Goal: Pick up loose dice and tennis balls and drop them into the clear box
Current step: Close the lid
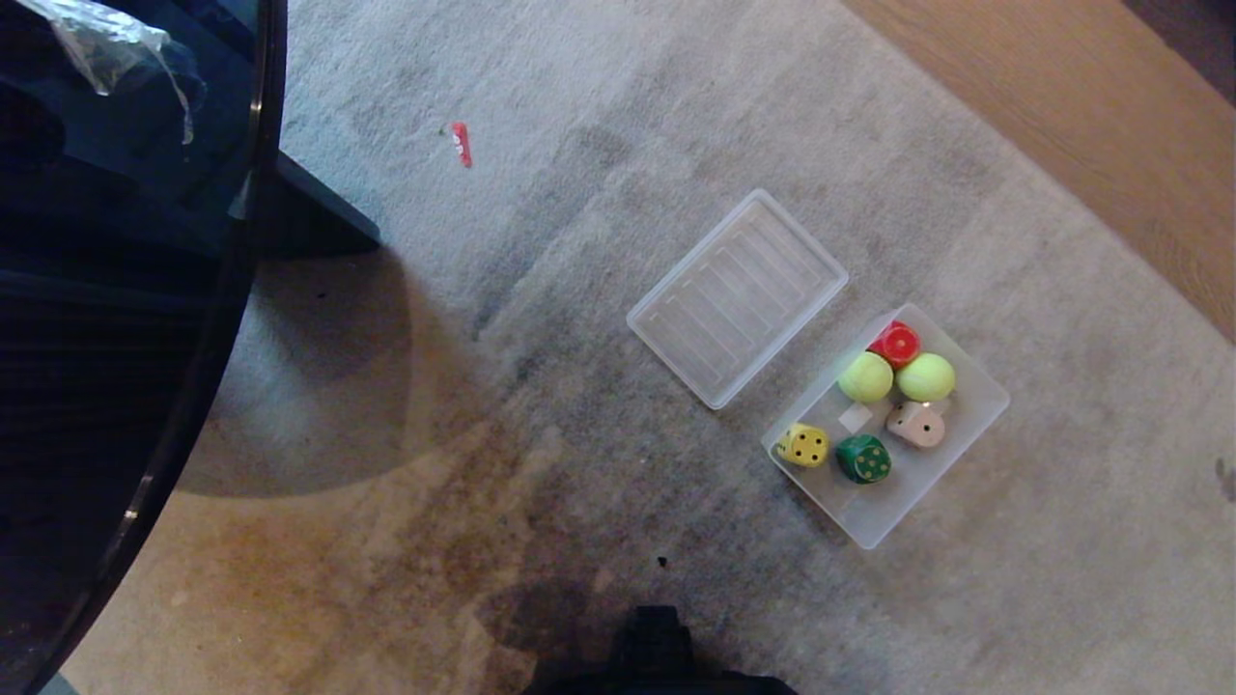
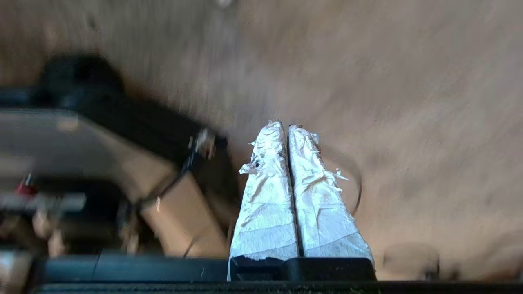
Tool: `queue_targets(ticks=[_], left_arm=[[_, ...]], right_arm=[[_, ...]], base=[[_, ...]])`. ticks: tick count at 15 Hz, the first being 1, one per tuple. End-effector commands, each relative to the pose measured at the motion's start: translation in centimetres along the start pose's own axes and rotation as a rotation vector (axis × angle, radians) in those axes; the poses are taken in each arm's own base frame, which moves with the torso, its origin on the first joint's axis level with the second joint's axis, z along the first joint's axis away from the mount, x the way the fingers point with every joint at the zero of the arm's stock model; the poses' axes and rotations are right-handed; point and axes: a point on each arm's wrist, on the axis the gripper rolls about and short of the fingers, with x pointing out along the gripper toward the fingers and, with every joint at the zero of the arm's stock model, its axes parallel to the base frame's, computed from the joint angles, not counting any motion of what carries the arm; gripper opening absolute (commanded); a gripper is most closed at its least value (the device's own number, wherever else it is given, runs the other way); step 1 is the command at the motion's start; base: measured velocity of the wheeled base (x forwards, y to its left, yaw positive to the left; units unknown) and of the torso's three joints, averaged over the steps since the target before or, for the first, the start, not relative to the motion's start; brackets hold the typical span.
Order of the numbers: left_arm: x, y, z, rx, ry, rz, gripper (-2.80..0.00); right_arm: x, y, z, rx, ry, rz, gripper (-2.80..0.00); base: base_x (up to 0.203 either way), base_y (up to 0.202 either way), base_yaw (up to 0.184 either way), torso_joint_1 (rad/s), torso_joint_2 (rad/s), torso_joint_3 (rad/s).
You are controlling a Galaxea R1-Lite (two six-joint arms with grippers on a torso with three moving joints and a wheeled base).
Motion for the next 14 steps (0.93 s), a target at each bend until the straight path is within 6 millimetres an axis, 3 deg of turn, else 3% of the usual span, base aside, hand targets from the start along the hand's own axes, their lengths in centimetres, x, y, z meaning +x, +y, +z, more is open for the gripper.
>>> queue_targets(ticks=[1, 14], left_arm=[[0.00, 0.00, 0.00, 0.000, 0.000, 0.000, -2.80], [0.00, 0.00, -0.03, 0.006, 0.003, 0.000, -2.80]], right_arm=[[-1.35, 0.13, -1.79, -0.014, -0.212, -0.014, -2.80], [-1.48, 0.15, -2.14, -0.025, -0.246, -0.016, -2.80]], base=[[0.000, 0.000, 0.000, 0.000, 0.00, 0.000], [0.000, 0.000, 0.000, 0.000, 0.00, 0.000]])
